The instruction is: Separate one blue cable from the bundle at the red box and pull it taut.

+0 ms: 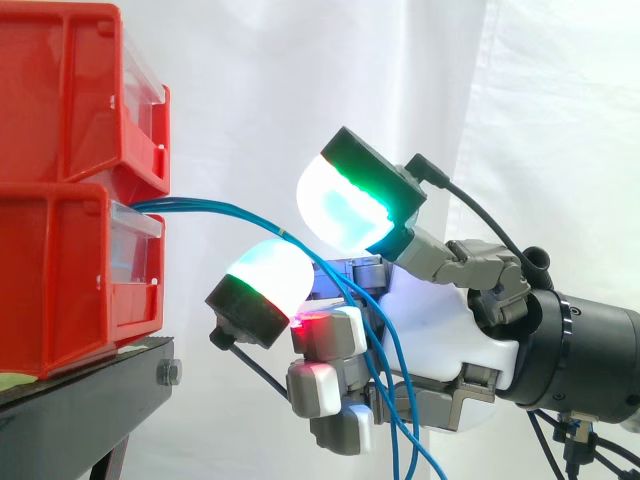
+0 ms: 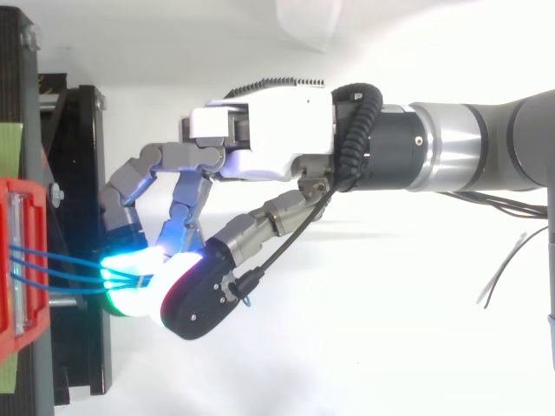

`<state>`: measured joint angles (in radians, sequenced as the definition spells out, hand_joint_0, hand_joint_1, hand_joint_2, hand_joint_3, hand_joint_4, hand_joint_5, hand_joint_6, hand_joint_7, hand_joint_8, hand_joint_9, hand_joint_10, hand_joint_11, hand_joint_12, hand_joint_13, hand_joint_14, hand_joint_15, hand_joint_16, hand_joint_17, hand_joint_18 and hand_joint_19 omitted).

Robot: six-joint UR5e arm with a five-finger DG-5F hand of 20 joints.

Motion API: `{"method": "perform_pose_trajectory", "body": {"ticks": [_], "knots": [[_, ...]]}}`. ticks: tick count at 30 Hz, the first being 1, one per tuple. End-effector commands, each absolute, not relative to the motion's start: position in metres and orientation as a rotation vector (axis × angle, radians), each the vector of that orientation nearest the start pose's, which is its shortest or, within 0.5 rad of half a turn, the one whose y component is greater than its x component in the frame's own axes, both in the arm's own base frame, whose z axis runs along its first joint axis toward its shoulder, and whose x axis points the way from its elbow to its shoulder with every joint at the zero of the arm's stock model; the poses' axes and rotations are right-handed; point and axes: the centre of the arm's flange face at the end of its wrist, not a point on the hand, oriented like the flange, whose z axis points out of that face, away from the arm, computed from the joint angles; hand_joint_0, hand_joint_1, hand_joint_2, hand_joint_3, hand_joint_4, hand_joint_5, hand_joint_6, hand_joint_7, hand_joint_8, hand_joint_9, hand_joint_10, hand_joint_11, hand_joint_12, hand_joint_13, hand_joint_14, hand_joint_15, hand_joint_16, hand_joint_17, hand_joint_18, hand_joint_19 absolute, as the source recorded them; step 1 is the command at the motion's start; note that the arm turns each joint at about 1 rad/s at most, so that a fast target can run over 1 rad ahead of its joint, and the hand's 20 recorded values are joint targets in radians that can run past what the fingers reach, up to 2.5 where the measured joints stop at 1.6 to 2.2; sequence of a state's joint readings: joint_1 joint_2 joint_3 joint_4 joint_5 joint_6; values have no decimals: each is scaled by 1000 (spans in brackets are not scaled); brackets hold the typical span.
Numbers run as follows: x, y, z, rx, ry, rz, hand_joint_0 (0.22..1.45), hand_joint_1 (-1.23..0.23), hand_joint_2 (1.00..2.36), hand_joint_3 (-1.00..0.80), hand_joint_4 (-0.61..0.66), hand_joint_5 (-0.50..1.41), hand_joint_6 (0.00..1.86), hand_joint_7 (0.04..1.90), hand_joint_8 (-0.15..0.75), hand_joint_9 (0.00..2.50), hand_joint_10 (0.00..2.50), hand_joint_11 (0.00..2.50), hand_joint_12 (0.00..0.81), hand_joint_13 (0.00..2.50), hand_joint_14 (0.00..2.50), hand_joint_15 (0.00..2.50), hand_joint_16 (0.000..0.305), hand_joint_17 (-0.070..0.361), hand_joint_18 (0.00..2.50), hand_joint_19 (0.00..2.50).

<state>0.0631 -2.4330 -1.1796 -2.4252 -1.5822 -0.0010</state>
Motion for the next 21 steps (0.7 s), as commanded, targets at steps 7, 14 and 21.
{"method": "perform_pose_trajectory", "body": {"ticks": [7, 14, 21], "knots": [[800, -82, 189, 993, 1076, 1373, 659, -819, 1015, -325, 159, -191, 842, 1119, 456, 1188, 10, 910, 400, 1172, 19, 611, 54, 122, 1170, 739], [800, -82, 188, 992, 1080, 1368, 732, -905, 1004, -456, 183, -197, 864, 1117, 451, 1198, 11, 952, 395, 1174, 19, 608, 54, 121, 1180, 717], [799, -82, 188, 995, 1081, 1366, 726, -913, 1000, -500, 228, -185, 867, 1134, 455, 1263, 14, 964, 387, 1198, 19, 618, 52, 118, 1191, 716]]}}
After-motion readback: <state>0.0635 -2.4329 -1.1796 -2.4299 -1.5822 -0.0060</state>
